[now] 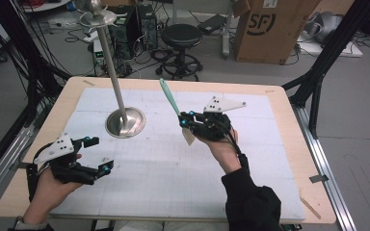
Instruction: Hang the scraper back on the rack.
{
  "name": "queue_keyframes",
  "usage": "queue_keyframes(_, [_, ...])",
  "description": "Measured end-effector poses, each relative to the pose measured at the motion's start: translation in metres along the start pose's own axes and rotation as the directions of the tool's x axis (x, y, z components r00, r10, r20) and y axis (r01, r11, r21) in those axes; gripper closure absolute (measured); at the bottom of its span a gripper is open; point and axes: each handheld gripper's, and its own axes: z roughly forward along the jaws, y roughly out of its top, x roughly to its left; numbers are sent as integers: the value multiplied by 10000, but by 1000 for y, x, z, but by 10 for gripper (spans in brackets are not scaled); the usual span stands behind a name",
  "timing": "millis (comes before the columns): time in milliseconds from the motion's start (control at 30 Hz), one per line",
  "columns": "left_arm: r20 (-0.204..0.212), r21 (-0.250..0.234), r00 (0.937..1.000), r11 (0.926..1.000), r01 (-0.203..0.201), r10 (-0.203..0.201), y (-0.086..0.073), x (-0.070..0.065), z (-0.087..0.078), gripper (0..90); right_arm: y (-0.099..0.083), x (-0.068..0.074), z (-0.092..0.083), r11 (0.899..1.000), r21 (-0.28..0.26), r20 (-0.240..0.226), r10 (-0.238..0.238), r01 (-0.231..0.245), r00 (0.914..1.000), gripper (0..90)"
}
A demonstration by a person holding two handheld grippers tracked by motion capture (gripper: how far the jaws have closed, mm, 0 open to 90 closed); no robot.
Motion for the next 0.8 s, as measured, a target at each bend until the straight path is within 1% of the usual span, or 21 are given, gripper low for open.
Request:
queue_keyframes(33, [6,-19,10000,10000,0,0,0,0,0,19,8,0,4,9991,-375,75,-188,191,9998,803])
queue_keyframes(67, [4,-18,10000,10000,22,-22,0,0,-1,19,11,1,5,9982,-559,139,-223,230,9997,803])
queue_keyframes(100, [-2,-3,10000,10000,7,-7,-1,0,-1,19,11,1,5,9982,-559,139,-223,230,9997,803])
queue_keyframes(133, [-35,14,10000,10000,24,-24,-1,0,-2,19,19,0,11,9968,-784,202,-128,143,9997,803])
queue_keyframes(200, [-57,17,10000,10000,21,-21,-2,1,-3,19,21,-1,13,9967,-786,225,-166,184,9996,803])
queue_keyframes(300, [-67,-6,10000,10000,62,-62,-2,1,-3,19,31,-1,21,9968,-786,352,-79,107,9994,803])
queue_keyframes(333, [-67,0,10000,10000,43,-43,-2,1,-4,19,34,-2,24,9968,-785,405,-123,155,9991,803])
queue_keyframes(367, [-67,-14,10000,10000,45,-45,-2,1,-4,19,39,-1,27,9962,-862,446,-62,100,9990,803])
queue_keyframes(400, [-54,-10,10000,10000,34,-34,-2,1,-5,19,46,2,32,9932,-1127,614,-239,308,9978,802])
queue_keyframes(433, [-57,-21,10000,10000,49,-49,-2,0,-5,19,46,2,32,9932,-1127,614,-239,308,9978,802])
queue_keyframes(500, [-50,-2,10000,10000,48,-48,-3,0,-6,19,52,5,37,9904,-1267,861,-439,547,9953,802])
queue_keyframes(567, [-65,-17,9999,10000,82,-82,-3,0,-6,19,57,8,44,9909,-1245,858,-407,512,9955,803])
queue_keyframes(733, [-73,-92,9999,9999,87,-88,-2,1,-8,19,69,12,57,9886,-1398,879,-444,565,9951,802])
queue_keyframes(767, [-60,-106,9999,9999,104,-104,-2,1,-8,19,73,13,60,9890,-1401,774,-370,476,9963,802])
queue_keyframes(800, [-73,-89,9999,9999,91,-91,-3,1,-8,19,75,13,62,9890,-1397,724,-399,497,9966,802])
